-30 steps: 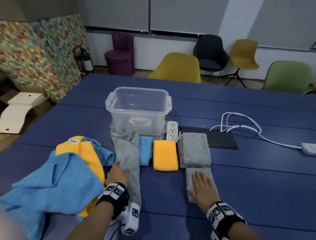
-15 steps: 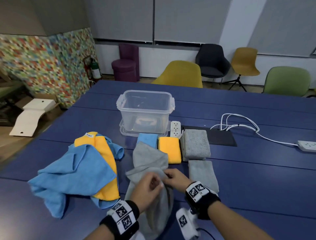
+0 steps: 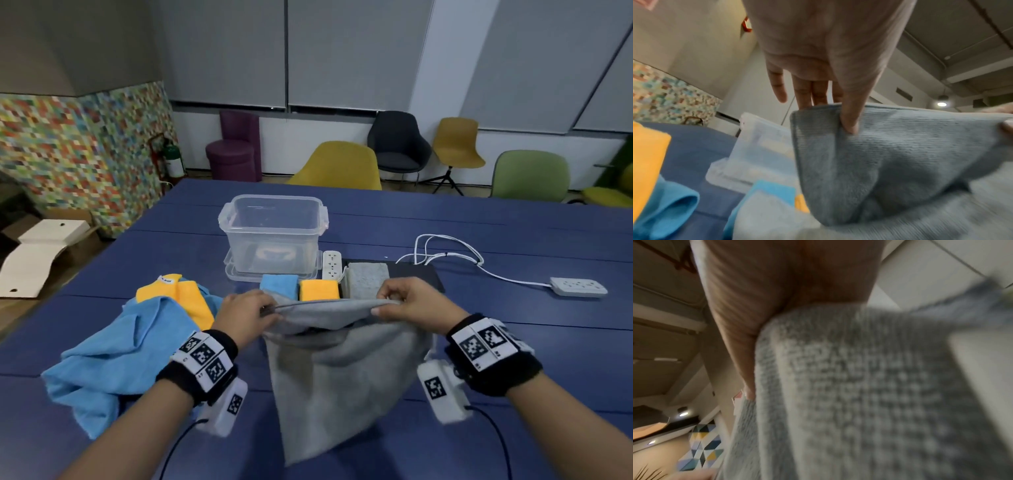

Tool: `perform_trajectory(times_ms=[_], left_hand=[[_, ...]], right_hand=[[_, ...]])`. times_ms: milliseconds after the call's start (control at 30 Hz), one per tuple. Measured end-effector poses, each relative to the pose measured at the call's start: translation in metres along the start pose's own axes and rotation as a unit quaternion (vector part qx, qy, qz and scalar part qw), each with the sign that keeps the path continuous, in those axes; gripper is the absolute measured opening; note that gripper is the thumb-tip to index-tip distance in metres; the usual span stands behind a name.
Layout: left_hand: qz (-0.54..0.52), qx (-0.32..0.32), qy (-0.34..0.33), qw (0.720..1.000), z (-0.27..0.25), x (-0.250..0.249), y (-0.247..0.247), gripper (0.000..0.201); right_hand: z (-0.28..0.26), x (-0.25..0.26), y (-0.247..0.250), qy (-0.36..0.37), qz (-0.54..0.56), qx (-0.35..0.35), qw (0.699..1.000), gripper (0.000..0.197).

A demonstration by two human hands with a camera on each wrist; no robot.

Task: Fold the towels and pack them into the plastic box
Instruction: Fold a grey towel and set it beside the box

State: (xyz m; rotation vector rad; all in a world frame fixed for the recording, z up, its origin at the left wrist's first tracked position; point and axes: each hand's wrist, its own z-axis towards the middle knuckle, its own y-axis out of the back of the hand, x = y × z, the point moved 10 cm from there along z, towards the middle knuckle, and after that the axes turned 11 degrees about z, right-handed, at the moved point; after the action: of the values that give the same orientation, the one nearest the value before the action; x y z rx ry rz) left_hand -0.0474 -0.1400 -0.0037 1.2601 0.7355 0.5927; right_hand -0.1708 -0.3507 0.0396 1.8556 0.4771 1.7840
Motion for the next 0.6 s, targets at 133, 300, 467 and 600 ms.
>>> perform_trajectory(times_ms=[133, 300, 467, 600], left_hand=[[-0.069, -0.095, 0.095, 0.989, 0.001, 0.032, 0.051, 0.012], [-0.043, -0.196, 0.117, 0.973, -0.004, 0.046, 0.102, 0.013], [-0.123, -0.252, 0.132, 0.951, -0.012, 0.046, 0.123, 0.021], [-0.189, -0.327, 0.096, 0.921, -0.028, 0.028, 0.155, 0.023]], right_hand=[[-0.016, 0.017, 0.035, 0.009, -0.075, -0.033, 0.997, 0.028], [-0.028, 0.028, 0.09, 0.023, -0.152, -0.166, 0.974, 0.015], [-0.04, 0.026, 0.11, -0.021, -0.185, -0.231, 0.955, 0.016], [-0.07, 0.048, 0.125, -0.005, -0.196, -0.337, 0.921, 0.017]])
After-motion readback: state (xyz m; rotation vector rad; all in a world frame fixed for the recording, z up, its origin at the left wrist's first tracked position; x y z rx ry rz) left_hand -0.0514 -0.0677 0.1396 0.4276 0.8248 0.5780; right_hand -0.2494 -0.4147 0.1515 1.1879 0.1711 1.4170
